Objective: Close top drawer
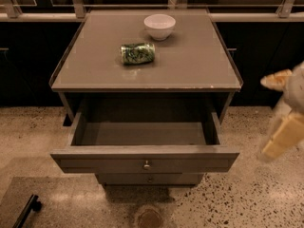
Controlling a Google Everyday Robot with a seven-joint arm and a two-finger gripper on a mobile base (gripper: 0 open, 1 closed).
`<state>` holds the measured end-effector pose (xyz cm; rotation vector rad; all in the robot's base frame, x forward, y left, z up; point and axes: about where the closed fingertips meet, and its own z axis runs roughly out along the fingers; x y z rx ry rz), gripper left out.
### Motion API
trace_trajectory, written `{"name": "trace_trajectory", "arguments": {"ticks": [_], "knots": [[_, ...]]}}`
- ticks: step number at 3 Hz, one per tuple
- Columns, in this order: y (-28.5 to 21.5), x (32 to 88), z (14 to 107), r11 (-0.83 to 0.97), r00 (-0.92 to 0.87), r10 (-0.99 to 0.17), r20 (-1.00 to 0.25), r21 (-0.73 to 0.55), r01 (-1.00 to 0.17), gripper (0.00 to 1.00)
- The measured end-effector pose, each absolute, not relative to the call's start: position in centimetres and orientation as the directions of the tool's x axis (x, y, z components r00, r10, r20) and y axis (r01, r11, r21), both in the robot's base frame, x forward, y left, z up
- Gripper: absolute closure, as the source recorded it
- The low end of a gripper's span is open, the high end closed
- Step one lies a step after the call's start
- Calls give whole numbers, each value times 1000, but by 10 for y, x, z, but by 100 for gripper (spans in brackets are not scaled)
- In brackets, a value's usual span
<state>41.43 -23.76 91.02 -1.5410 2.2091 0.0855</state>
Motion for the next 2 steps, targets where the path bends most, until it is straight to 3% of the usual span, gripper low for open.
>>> {"name": "trace_trajectory", "arguments": {"ticks": [2], "knots": [[-258,385,740,584,-490,-666,-562,16,-812,0]]}}
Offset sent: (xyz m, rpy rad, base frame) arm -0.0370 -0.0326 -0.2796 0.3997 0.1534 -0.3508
